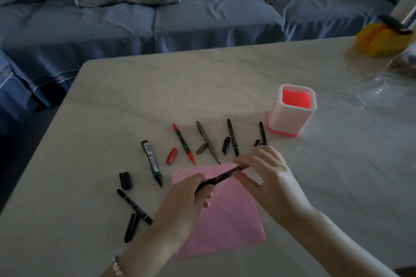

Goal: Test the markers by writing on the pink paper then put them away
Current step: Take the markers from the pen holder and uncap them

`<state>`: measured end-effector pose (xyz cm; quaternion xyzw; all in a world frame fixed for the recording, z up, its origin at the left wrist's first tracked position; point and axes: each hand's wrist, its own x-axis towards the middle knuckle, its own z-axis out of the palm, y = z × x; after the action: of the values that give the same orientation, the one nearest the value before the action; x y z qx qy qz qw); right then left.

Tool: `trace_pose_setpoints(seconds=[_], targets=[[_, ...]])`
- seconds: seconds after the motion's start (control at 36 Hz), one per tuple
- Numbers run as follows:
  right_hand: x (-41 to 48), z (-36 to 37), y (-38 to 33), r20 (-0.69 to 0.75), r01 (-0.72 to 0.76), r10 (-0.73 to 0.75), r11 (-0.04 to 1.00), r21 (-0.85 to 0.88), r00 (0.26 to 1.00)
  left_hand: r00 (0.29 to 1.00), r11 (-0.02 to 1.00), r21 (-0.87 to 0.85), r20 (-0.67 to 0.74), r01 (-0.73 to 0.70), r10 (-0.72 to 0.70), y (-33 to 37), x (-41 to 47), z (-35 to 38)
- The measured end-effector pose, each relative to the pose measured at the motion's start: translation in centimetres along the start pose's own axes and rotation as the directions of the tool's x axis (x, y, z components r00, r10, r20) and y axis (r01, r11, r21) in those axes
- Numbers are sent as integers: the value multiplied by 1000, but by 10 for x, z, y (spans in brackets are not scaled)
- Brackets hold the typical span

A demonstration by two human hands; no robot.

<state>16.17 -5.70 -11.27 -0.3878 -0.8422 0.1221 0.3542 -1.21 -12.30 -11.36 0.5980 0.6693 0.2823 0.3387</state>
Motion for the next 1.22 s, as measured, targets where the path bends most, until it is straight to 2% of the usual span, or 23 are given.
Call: trace_pose_setpoints(seconds=[0.03,0.06,0.08,0.11,0.14,0.19,0.28,0.33,0.44,0.53,0.61,0.78,0.92,0.97,1.0,1.08,1.17,1.22], targets=[[-3,0,-4,-49,-143,147,986,81,988,998,997,-48,5,60,-60,-2,-1,1],[-6,1,-8,-45,-303,318,931,203,947,995,992,-85,19,94,-93,-4,-3,2],[-8,3,-12,32,-467,483,825,318,875,994,989,-110,39,102,-99,-5,-3,3],[-12,8,-14,158,-596,586,704,385,794,994,989,-119,67,91,-84,-5,-5,4],[-15,12,-15,269,-673,623,622,400,735,993,992,-104,104,65,-55,-3,-6,6],[-20,20,-21,394,-723,609,540,431,689,984,1000,-25,177,-10,14,1,-9,9],[-24,26,-33,446,-741,609,406,534,655,966,990,27,223,-139,130,14,-10,15],[-26,27,-35,402,-749,676,349,564,618,961,981,27,205,-195,185,22,-9,19],[-29,29,-32,288,-742,757,359,566,586,961,971,104,195,-217,194,29,-11,29],[-32,27,-30,282,-733,763,342,588,582,959,941,228,195,-250,207,31,-13,35],[-36,25,-28,290,-710,749,322,627,596,953,903,322,193,-285,232,29,-16,39],[-41,15,-29,346,-654,697,232,720,628,943,912,269,210,-311,259,29,-19,39],[-42,5,-25,275,-576,647,312,756,711,938,931,204,234,-304,255,40,-15,38],[-42,3,-24,210,-551,674,341,762,708,941,942,189,248,-278,228,42,-12,40],[-42,1,-21,163,-534,716,330,778,679,946,948,187,248,-258,208,42,-10,40],[-40,-10,0,45,-470,849,246,848,526,967,962,209,220,-173,127,39,-2,38],[-46,-20,25,57,-452,905,156,878,422,986,984,168,165,-64,36,32,5,38],[-56,-23,36,62,-464,930,122,878,363,985,981,184,171,-67,35,29,12,46]])
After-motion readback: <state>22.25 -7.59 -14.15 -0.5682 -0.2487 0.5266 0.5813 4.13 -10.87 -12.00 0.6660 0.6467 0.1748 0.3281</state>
